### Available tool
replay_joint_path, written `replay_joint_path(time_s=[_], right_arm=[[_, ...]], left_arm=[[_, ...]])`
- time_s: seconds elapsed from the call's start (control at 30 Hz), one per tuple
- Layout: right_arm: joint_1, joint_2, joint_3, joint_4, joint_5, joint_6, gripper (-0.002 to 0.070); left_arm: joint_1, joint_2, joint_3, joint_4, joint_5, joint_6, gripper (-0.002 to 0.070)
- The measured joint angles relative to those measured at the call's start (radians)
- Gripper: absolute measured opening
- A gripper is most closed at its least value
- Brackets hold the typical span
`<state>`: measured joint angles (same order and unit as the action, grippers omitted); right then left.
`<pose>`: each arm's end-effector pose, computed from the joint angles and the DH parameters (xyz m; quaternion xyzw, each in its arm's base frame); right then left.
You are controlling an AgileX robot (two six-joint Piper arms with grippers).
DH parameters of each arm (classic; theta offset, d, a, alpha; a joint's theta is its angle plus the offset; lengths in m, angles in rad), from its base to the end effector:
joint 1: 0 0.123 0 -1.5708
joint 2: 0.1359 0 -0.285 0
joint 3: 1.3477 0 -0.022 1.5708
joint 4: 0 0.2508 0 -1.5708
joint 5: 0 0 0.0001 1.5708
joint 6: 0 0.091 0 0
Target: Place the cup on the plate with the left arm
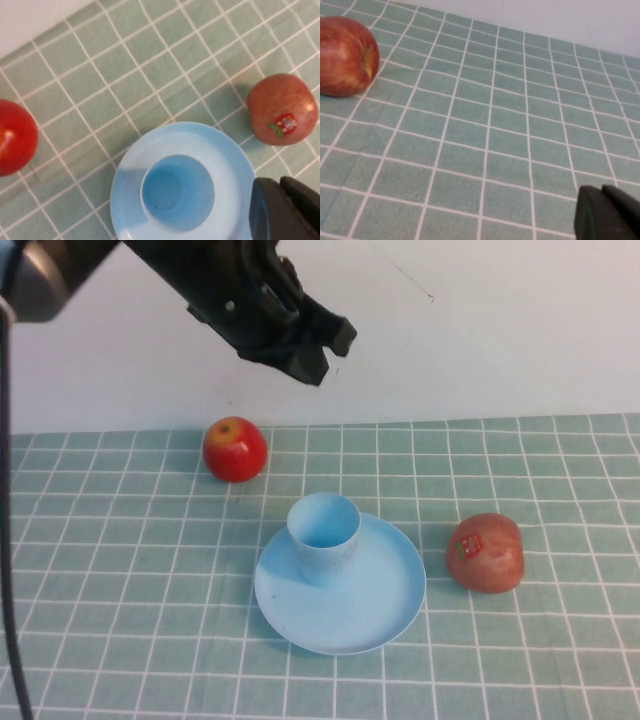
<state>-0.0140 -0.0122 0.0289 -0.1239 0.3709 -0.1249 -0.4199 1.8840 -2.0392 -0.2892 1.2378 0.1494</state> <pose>0.0526 -0.0048 0.1710 -0.0776 0.8003 -0.0933 0.5871 0.3648 -0.1898 0.3884 0.2602 0.9125 -0.1805 0.2588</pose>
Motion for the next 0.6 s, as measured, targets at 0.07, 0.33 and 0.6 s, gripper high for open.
replay_joint_path(time_s=[0.07,0.33,0.6], right_arm=[[0.000,0.000,0.000,0.000,0.000,0.000,-0.0002],[0.000,0.000,0.000,0.000,0.000,0.000,-0.0002],[0.000,0.000,0.000,0.000,0.000,0.000,-0.0002]], left_arm=[[0.000,-0.056,-0.002,0.000,0.004,-0.004,0.0004],[0.000,-0.275,0.109,0.019,0.012,-0.032,0.0003],[0.000,-0.674,0.593,-0.012,-0.078,-0.062,0.0003]])
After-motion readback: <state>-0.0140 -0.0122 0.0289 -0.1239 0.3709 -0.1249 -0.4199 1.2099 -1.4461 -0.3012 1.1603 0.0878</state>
